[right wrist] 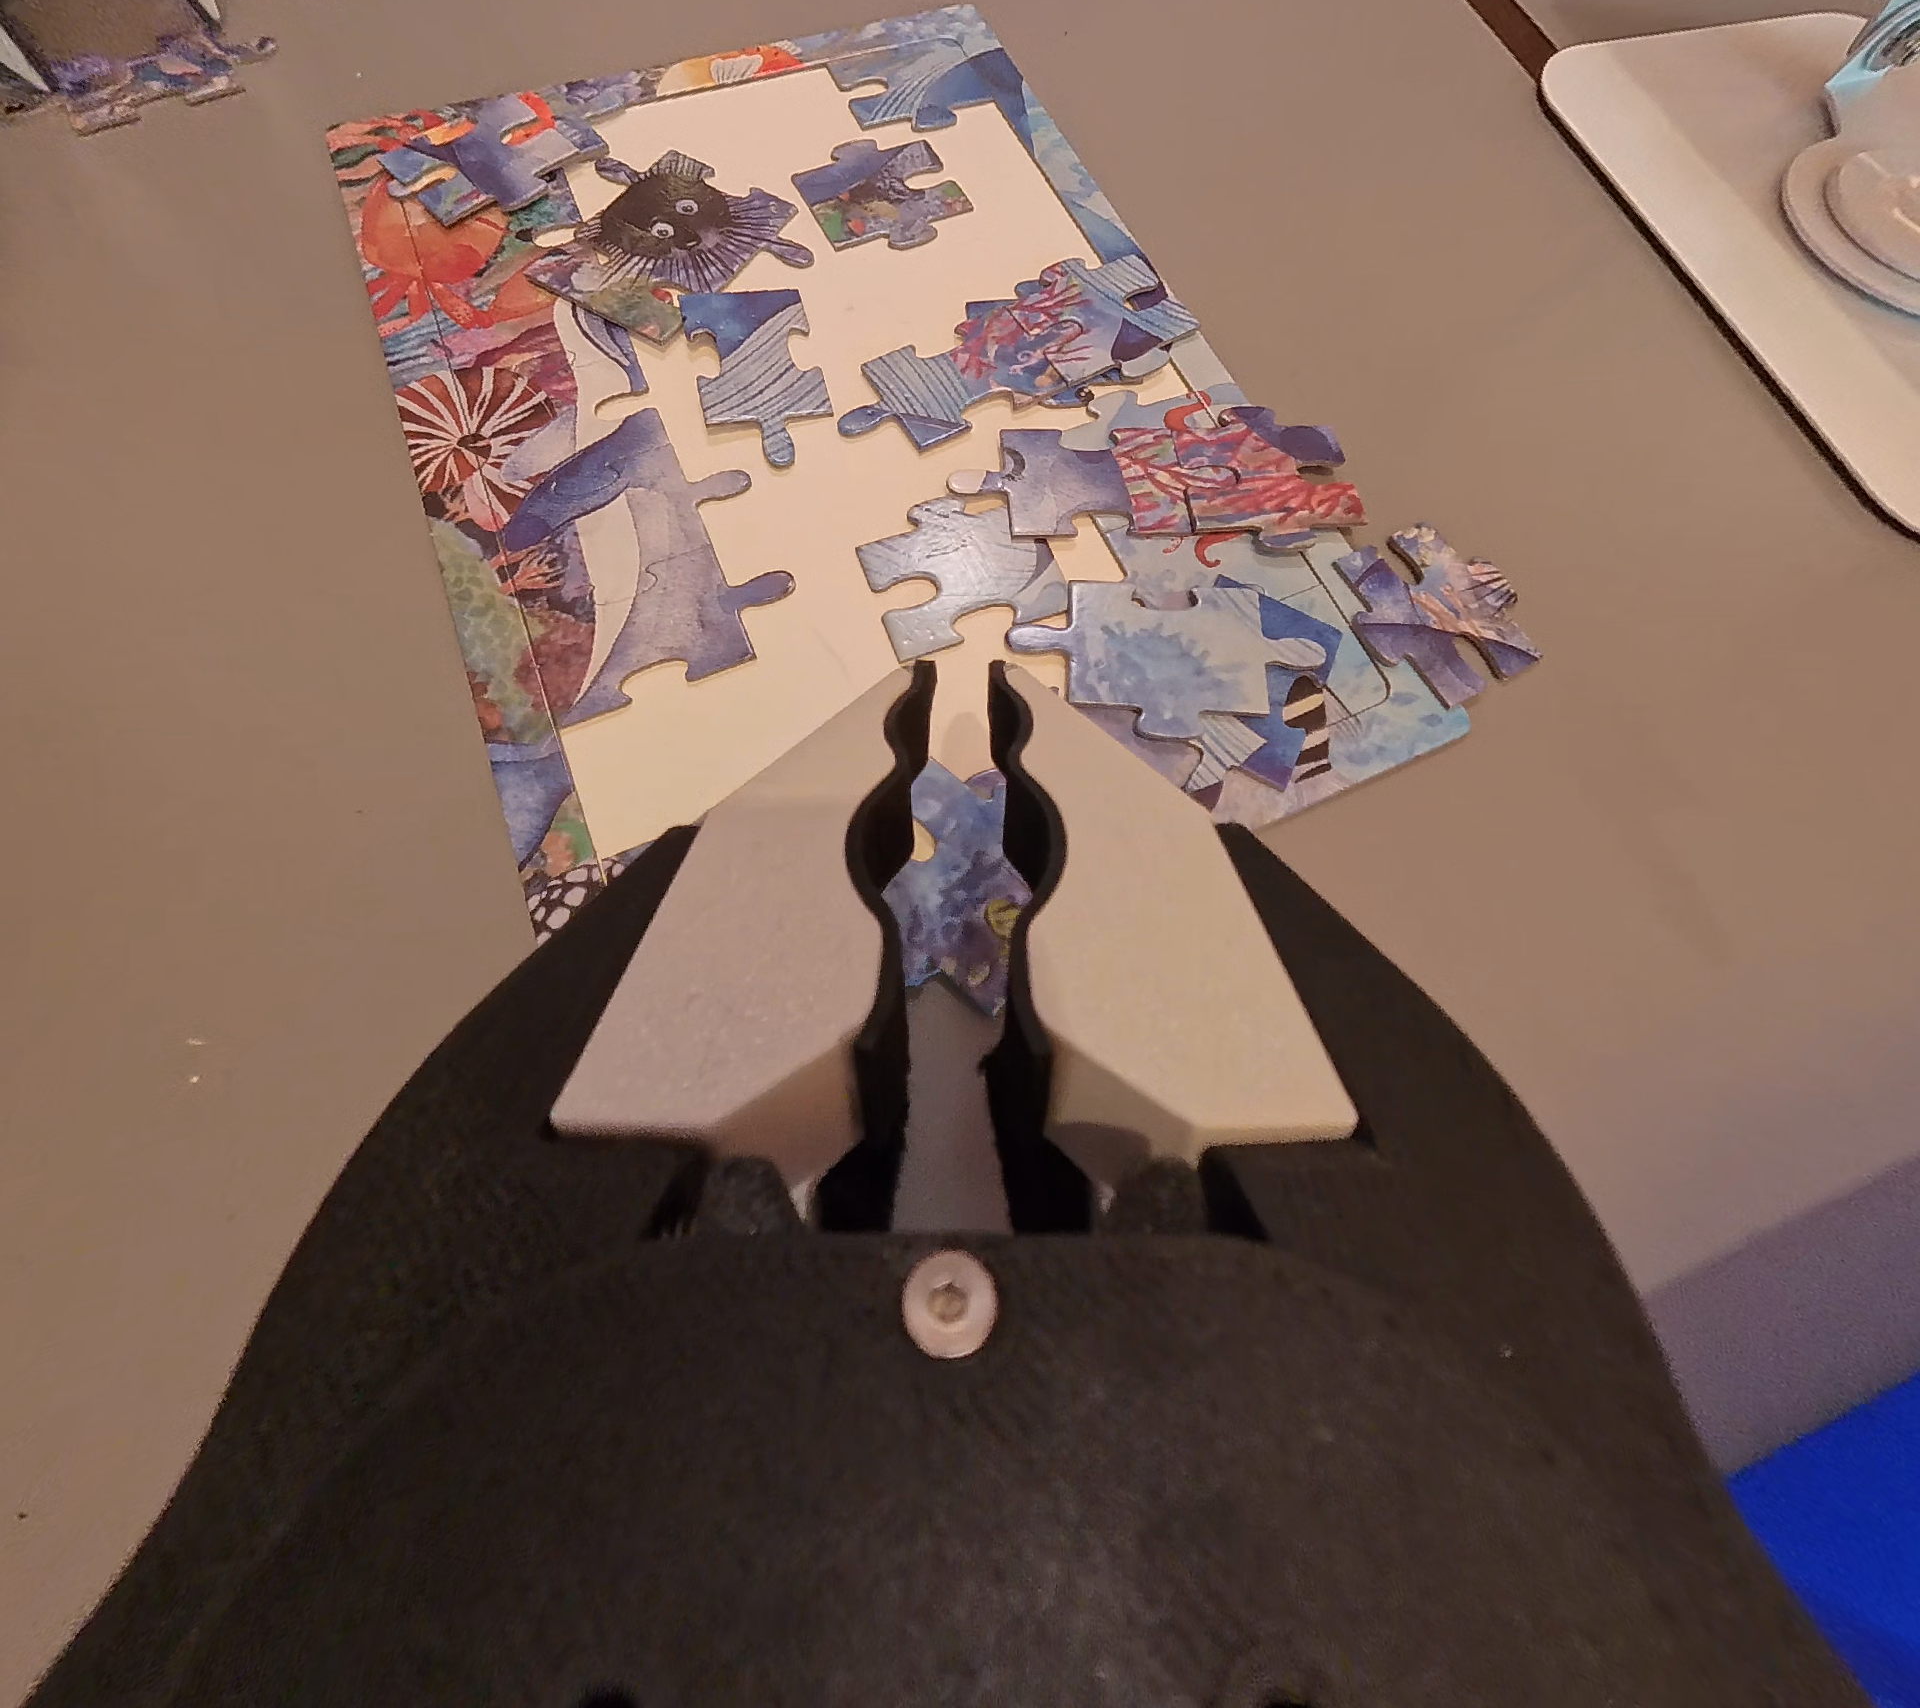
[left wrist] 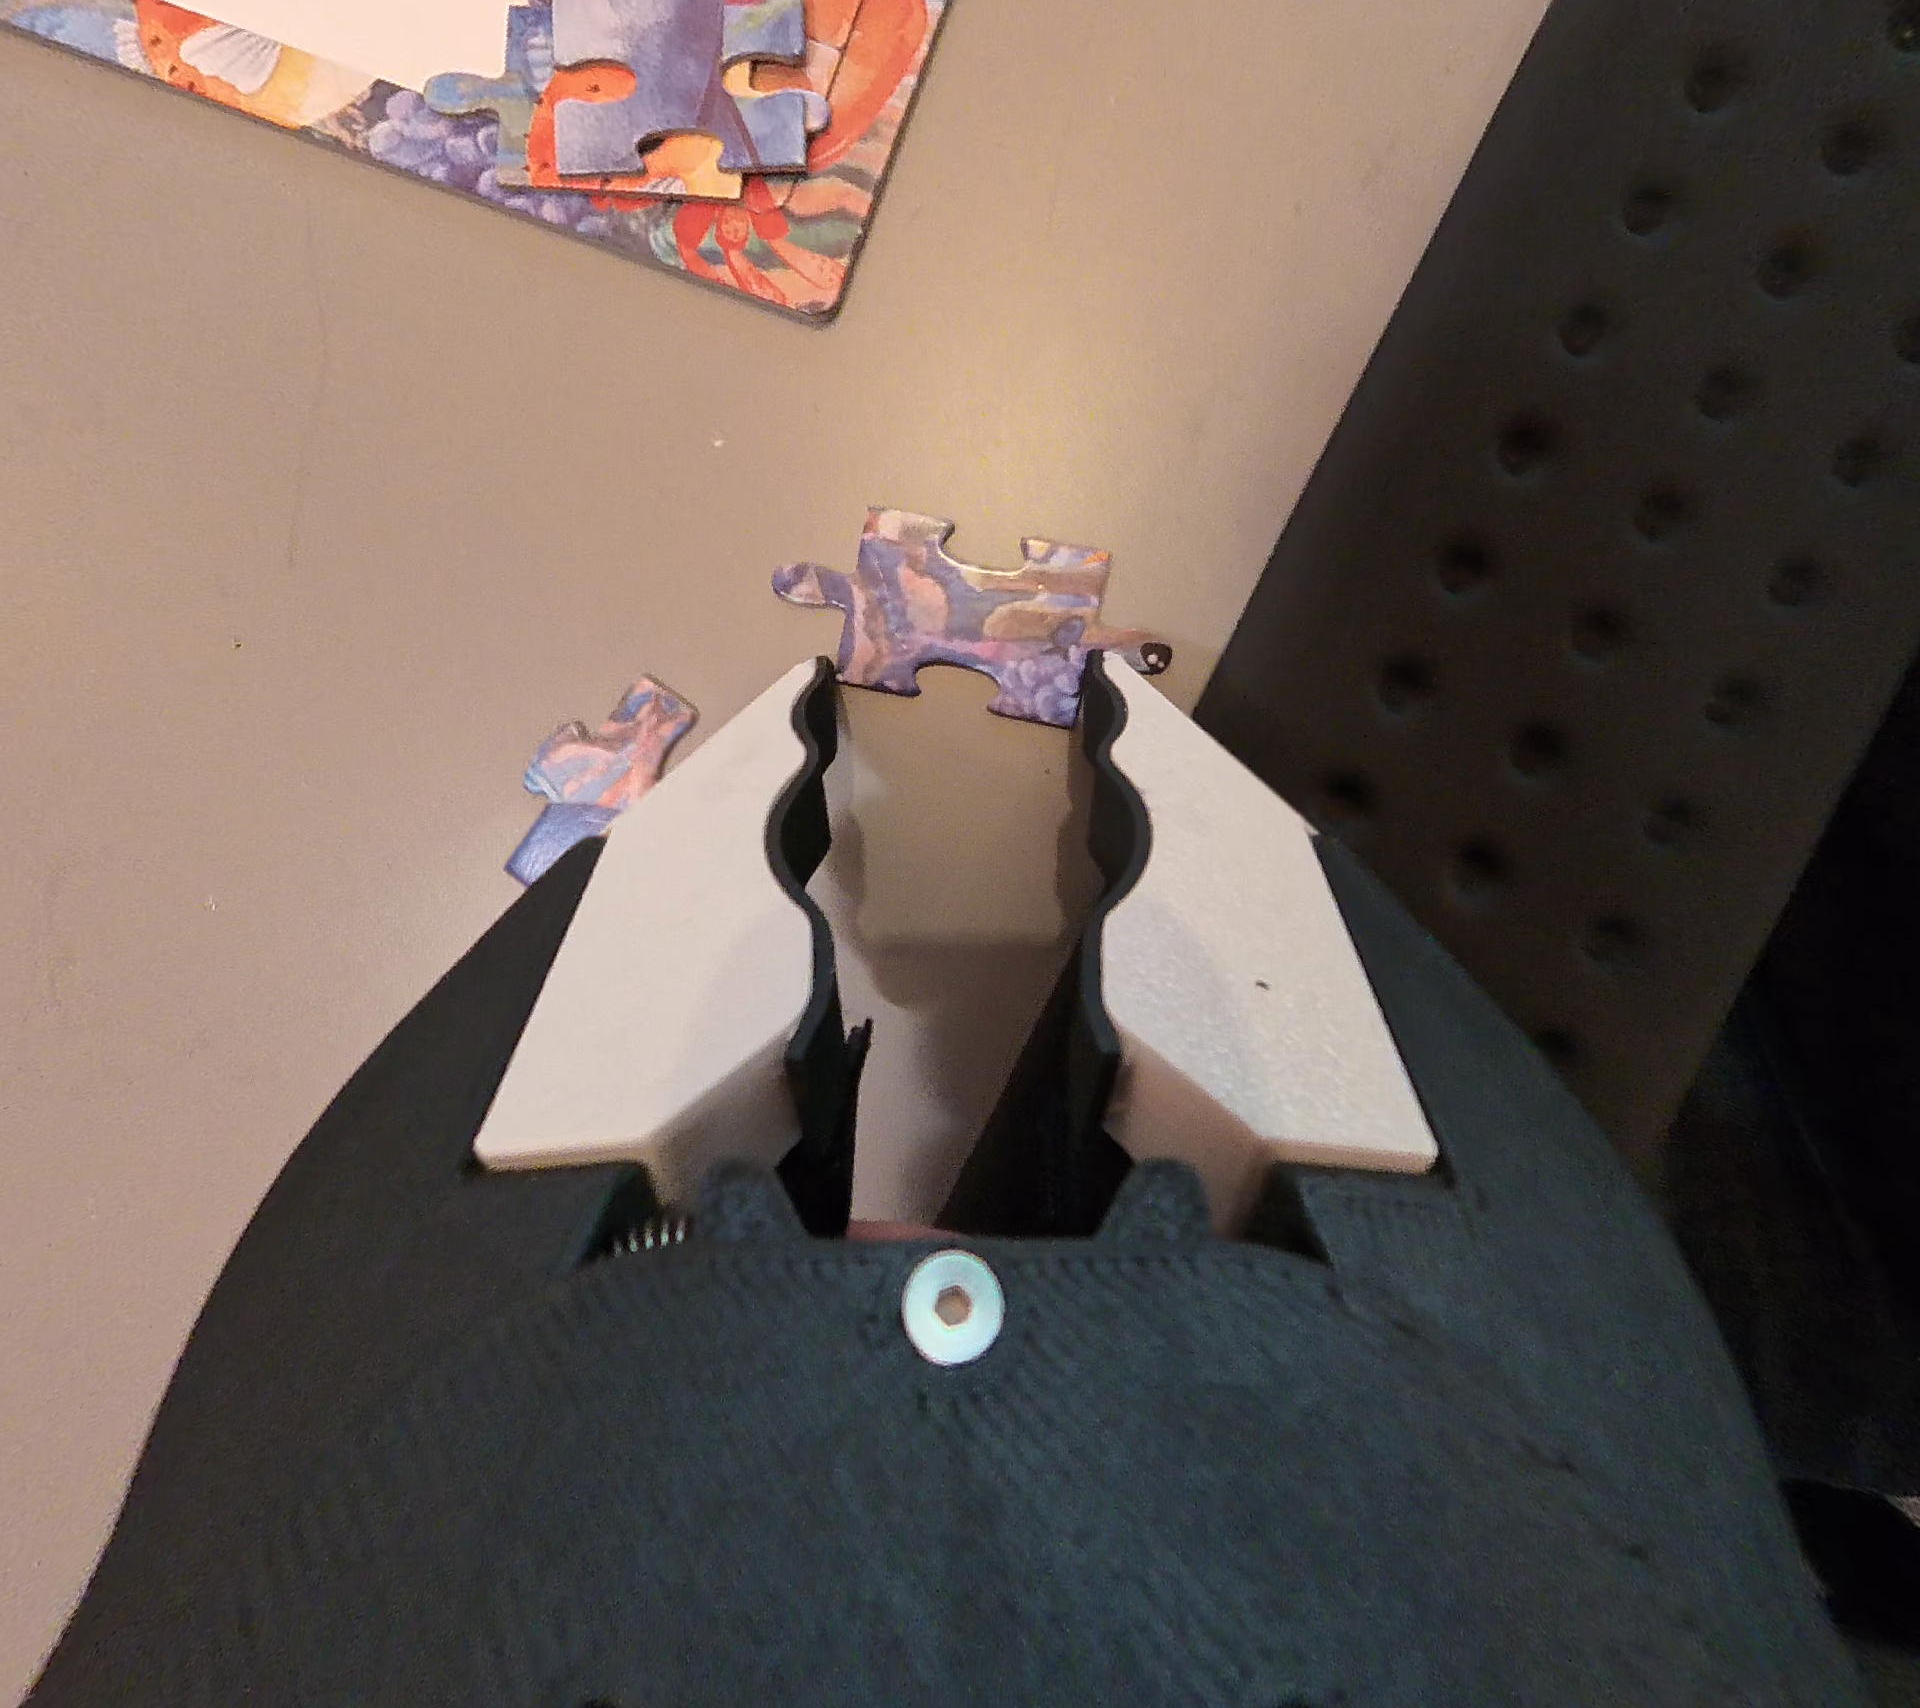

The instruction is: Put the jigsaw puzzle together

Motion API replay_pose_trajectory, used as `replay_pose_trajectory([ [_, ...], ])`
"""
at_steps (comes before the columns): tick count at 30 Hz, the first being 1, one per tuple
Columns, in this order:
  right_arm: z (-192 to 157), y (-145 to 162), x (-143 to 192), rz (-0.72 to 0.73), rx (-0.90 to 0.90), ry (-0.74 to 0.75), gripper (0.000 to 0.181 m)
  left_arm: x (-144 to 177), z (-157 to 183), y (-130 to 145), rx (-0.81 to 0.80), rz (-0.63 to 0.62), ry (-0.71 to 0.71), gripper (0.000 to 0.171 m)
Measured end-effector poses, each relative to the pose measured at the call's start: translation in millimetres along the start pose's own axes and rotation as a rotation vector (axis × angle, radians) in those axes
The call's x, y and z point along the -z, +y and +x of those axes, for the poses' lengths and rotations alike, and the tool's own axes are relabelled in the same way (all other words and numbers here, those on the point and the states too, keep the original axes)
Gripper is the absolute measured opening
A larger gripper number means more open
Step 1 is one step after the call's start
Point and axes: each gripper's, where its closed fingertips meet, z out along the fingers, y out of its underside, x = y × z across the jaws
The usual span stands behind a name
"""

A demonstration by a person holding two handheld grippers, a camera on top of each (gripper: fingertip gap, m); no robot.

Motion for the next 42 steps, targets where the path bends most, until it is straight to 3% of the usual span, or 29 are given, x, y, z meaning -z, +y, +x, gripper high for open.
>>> replay_pose_trajectory([
  [2, 1, 1, 0, -0.001, -0.002, 0.001, 0.009, -2, -6, -4, 0.012, 0.012, -0.014, 0.045],
  [4, 2, 1, 0, 0.001, -0.005, 0.003, 0.008, -5, -17, -8, 0.032, 0.029, -0.051, 0.031],
  [10, 3, 1, 2, 0.007, -0.009, 0.002, 0.008, -6, -43, -18, 0.031, 0.029, -0.114, 0.052],
  [14, 4, 0, 3, 0.018, -0.015, 0.002, 0.008, -10, -47, -56, 0.013, 0.120, -0.092, 0.062],
  [18, 6, 1, 4, 0.014, -0.017, 0.007, 0.008, -30, -53, -77, -0.032, 0.122, -0.112, 0.061],
  [26, 5, -1, 5, 0.019, -0.015, 0.007, 0.007, -48, -54, -84, -0.001, 0.142, -0.089, 0.057],
  [35, 6, 0, 5, 0.019, -0.015, 0.007, 0.007, -53, -51, -88, 0.005, 0.166, -0.075, 0.042],
  [38, 6, 0, 5, 0.019, -0.015, 0.006, 0.007, -51, -53, -89, 0.002, 0.175, -0.097, 0.024],
  [42, 6, -1, 5, 0.022, -0.016, 0.007, 0.007, -53, -52, -87, -0.001, 0.170, -0.099, 0.019],
])
